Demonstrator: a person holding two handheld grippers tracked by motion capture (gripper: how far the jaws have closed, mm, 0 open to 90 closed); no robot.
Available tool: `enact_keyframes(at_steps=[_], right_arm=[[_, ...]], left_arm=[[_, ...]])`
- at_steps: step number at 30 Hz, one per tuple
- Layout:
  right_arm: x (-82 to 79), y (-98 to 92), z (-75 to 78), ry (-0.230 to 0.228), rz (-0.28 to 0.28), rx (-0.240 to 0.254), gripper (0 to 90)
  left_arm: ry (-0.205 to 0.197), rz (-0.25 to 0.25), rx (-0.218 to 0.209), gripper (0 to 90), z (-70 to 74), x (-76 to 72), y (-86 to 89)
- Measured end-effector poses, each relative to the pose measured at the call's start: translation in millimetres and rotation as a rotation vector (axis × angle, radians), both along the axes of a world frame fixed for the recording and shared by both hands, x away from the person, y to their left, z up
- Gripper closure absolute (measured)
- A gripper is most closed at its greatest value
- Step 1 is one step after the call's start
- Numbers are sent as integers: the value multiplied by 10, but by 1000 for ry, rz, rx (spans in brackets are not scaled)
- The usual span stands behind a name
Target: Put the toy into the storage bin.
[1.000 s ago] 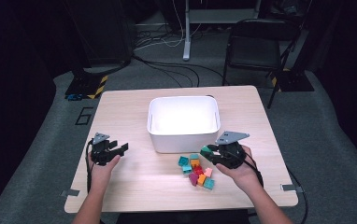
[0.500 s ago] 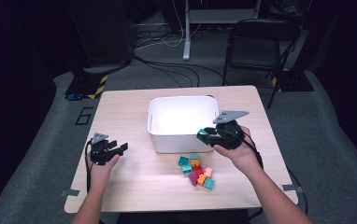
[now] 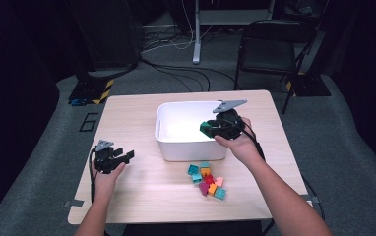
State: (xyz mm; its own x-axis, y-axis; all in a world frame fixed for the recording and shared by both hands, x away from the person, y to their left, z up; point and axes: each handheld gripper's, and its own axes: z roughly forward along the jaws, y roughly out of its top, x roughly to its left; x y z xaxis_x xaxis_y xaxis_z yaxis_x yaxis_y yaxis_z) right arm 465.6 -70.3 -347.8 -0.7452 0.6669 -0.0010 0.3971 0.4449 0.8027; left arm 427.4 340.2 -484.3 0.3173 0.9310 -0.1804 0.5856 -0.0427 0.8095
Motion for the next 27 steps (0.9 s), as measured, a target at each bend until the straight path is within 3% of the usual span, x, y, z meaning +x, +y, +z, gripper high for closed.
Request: enact_keyframes(at_steps=[13, 22, 27], right_arm=[[395, 351, 75, 35, 43, 0, 661], [653, 549, 3, 21, 63, -52, 661], [762, 582, -27, 23, 64, -30, 661]], left_arm=[[-3, 15, -14, 419, -6, 7, 52], [9, 13, -16, 419, -14, 11, 56], [6, 13, -16, 419, -18, 16, 61]])
